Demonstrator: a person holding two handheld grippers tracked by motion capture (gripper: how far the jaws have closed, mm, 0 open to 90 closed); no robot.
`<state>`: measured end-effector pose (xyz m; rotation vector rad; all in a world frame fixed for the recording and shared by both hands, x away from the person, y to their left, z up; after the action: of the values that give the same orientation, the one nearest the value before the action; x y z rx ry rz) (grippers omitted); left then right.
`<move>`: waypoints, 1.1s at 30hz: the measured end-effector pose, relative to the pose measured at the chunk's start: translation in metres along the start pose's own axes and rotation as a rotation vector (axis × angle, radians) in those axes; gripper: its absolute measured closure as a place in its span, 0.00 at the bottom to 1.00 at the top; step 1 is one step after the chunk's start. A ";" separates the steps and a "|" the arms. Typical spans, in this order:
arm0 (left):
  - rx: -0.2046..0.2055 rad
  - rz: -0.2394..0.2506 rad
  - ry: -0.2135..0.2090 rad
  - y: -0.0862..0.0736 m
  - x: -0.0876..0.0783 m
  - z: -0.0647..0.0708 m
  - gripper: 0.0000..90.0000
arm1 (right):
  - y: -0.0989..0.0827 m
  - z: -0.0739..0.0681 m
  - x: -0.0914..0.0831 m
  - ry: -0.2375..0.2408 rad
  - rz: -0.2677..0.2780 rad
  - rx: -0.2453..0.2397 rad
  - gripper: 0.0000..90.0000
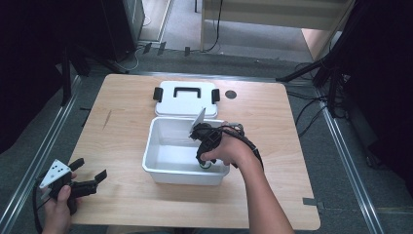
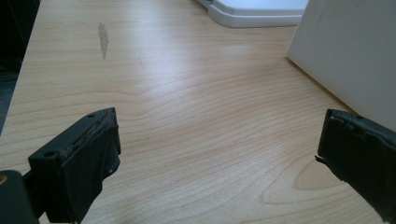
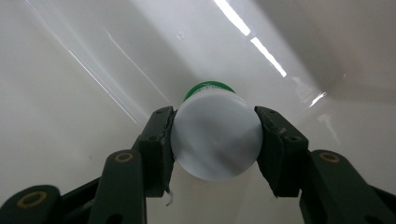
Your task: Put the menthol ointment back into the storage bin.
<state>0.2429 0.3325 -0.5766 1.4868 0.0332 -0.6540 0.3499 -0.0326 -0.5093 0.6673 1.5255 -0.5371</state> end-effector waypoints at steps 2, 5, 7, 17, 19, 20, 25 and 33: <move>-0.001 -0.001 0.000 0.000 0.000 0.000 0.00 | 0.001 0.000 0.002 -0.014 0.002 -0.014 0.57; 0.002 0.000 0.000 0.000 0.000 0.000 0.00 | 0.001 0.000 0.006 -0.037 0.005 -0.038 0.57; 0.001 -0.001 0.000 0.000 0.000 0.000 0.00 | 0.001 -0.001 0.008 -0.043 -0.001 -0.047 0.57; 0.002 -0.002 -0.001 0.000 0.000 0.000 0.00 | 0.000 -0.001 0.017 -0.103 -0.035 -0.110 0.56; 0.003 -0.001 0.002 0.000 0.000 0.000 0.00 | -0.001 -0.002 0.017 -0.103 -0.039 -0.110 0.55; 0.003 -0.001 0.002 0.000 0.000 0.000 0.00 | -0.001 -0.002 0.016 -0.100 -0.036 -0.111 0.53; 0.003 0.001 0.004 0.000 0.000 0.000 0.00 | -0.001 -0.003 0.013 -0.092 -0.009 -0.111 0.46; 0.004 -0.001 0.006 0.000 0.001 0.001 0.00 | -0.002 -0.002 -0.012 -0.107 0.032 -0.123 0.41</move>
<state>0.2433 0.3317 -0.5768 1.4925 0.0366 -0.6508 0.3473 -0.0342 -0.4975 0.5586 1.4325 -0.4442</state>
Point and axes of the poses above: each handheld gripper's, and its own axes: x roughly forward along the jaws, y roughly out of its top, z roughly to its right, the point moved 6 cm from there along x, roughly forward along the jaws, and after that the axes turned 2 degrees about x, right-handed, at the moved point
